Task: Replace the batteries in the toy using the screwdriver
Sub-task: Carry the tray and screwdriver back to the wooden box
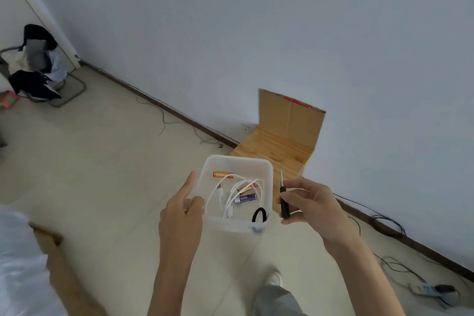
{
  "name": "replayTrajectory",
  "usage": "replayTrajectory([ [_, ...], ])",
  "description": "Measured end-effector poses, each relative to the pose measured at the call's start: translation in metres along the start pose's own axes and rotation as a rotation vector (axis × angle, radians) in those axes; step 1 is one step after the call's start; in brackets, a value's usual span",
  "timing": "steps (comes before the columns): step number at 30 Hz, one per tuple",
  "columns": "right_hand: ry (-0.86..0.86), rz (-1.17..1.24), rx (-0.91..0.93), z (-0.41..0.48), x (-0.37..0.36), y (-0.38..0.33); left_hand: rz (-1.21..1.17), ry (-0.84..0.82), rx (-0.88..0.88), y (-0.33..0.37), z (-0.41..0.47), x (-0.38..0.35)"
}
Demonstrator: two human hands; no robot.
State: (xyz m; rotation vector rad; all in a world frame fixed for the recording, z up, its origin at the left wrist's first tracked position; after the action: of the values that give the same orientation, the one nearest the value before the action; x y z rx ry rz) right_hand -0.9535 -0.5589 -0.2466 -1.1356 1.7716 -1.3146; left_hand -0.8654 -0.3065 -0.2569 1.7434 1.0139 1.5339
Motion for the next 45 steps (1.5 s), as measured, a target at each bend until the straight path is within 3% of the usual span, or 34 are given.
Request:
replayTrajectory([
  [8,0.043,-0.012,0.015,0.169,-0.016,-0.053,-0.022,-0.084,-0.02,0.062,0.164,-0.039],
  [15,0.14,0.012,-0.039,0.263,-0.023,-0.071,0.003,-0.152,-0.081,0.093,0.289,-0.076],
  [23,0.371,0.022,-0.108,0.372,-0.034,-0.047,0.101,-0.394,-0.251,0.112,0.446,-0.155],
  [33,0.627,-0.078,-0.357,0.469,-0.056,0.049,0.187,-0.531,-0.343,0.088,0.574,-0.264],
  [45,0.602,-0.493,-0.547,0.596,0.001,0.248,0.184,-0.612,-0.269,-0.058,0.617,-0.445],
])
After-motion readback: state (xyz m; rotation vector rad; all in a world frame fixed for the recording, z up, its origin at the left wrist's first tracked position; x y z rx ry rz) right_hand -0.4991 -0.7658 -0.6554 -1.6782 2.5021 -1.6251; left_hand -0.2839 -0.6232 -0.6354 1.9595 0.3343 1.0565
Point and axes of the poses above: each hand's wrist, its own z-axis towards the middle knuckle, its own x-axis out of the back of the hand, y = z × x, the point moved 1 cm from there along z, towards the middle knuckle, and after that the axes turned 5 degrees about x, right-handed, at the moved point
